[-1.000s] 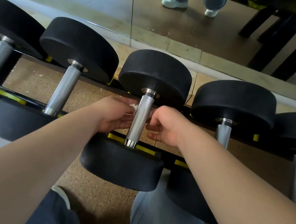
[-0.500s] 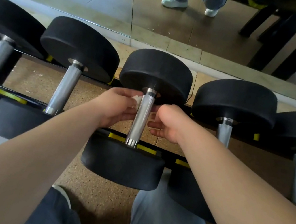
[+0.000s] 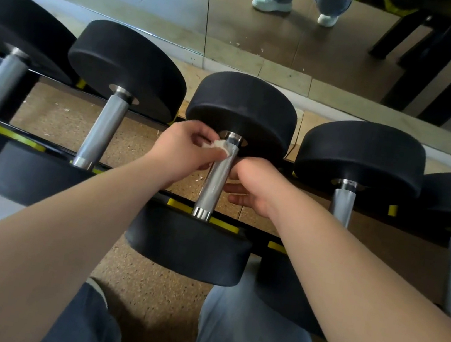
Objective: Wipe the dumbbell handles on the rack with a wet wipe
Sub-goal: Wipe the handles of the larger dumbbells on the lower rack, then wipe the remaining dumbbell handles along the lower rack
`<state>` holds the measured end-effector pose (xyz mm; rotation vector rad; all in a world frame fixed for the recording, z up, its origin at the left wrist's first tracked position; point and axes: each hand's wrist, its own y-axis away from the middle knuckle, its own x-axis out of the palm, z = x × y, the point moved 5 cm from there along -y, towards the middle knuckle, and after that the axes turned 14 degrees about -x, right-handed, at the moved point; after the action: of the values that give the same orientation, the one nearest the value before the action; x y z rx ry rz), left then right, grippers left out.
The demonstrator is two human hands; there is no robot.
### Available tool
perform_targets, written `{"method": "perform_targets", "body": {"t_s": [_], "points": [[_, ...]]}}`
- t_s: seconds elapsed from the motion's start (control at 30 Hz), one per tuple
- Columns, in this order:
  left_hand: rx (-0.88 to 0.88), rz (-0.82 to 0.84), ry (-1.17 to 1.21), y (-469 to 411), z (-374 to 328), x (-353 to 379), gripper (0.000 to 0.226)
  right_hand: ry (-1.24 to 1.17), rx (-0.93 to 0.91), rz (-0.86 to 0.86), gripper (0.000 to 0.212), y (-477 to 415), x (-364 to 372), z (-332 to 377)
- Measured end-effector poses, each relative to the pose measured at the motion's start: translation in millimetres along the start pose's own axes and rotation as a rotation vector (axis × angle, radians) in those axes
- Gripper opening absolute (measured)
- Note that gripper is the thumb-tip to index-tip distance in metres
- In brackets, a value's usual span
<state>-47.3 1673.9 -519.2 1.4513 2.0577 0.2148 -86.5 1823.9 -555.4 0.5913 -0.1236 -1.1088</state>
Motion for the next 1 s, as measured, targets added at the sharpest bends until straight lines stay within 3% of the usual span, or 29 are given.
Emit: {"method": "perform_targets", "body": {"t_s": [0.07, 0.17, 0.23, 0.33, 0.4, 0.6, 0.8, 0.87, 1.0], "points": [[-0.014, 0.134, -0.213, 5, -2, -1, 0.021, 0.012, -0.021, 0.002, 0.029, 0, 0, 2], [-0.041, 0.39, -0.734, 25, 8, 8, 0.021, 0.114, -0.091, -0.002, 0.03, -1, 1, 5], [0.029, 0.317, -0.84, 30, 7, 11, 0.019, 0.184, -0.12, -0.019, 0.029, -1, 1, 7], [0.12, 0.006, -0.607, 27, -4, 3, 0.021, 0.219, -0.152, -0.051, 0.025, 2, -1, 11], [0.145, -0.109, -0.505, 25, -7, 2, 0.021, 0.226, -0.172, -0.066, 0.024, 7, -3, 14], [0.053, -0.029, -0.605, 34, 3, 12, 0.022, 0.413, -0.35, -0.153, 0.021, 32, -19, 21], [0.134, -0.24, -0.206, 35, 5, -5, 0.014, 0.257, -0.483, 0.001, 0.016, 38, -7, 26], [0.167, -0.272, -0.175, 37, 6, -8, 0.012, 0.187, -0.539, 0.001, 0.006, 39, -3, 29], [0.195, -0.262, -0.135, 36, 7, -9, 0.015, 0.086, -0.606, -0.004, 0.014, 41, -3, 34]]}}
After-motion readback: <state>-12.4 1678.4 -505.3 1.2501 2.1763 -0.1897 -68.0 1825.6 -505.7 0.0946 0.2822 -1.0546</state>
